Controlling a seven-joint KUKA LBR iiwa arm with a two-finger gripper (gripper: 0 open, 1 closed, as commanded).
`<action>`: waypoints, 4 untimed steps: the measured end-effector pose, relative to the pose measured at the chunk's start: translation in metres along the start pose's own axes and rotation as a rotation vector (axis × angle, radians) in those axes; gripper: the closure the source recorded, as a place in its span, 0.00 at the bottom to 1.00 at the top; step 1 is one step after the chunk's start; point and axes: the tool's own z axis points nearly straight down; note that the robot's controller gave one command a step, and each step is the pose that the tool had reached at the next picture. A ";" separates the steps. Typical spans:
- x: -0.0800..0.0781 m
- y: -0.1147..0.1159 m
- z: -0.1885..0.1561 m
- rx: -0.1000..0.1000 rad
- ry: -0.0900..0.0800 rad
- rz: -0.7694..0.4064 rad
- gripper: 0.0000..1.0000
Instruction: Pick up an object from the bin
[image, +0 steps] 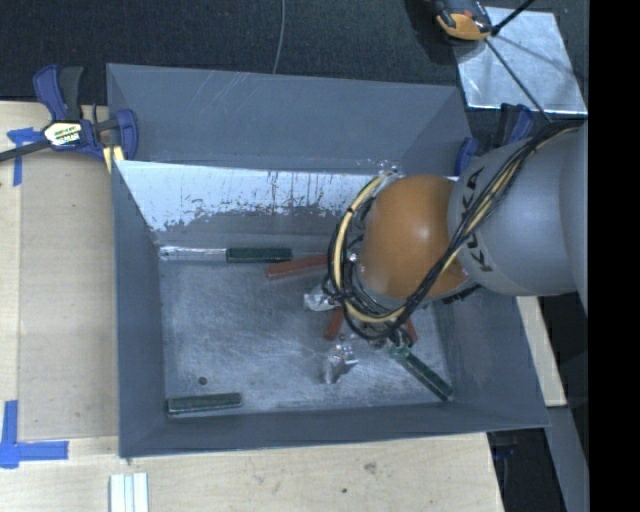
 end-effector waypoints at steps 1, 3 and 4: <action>0.000 0.000 0.000 0.000 0.000 0.000 0.00; -0.034 -0.077 0.012 0.003 -0.030 -0.073 1.00; -0.034 -0.077 0.012 0.003 -0.030 -0.073 1.00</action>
Offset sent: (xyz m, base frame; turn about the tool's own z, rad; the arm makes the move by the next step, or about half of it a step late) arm 0.0436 -0.0629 -0.0079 -0.0313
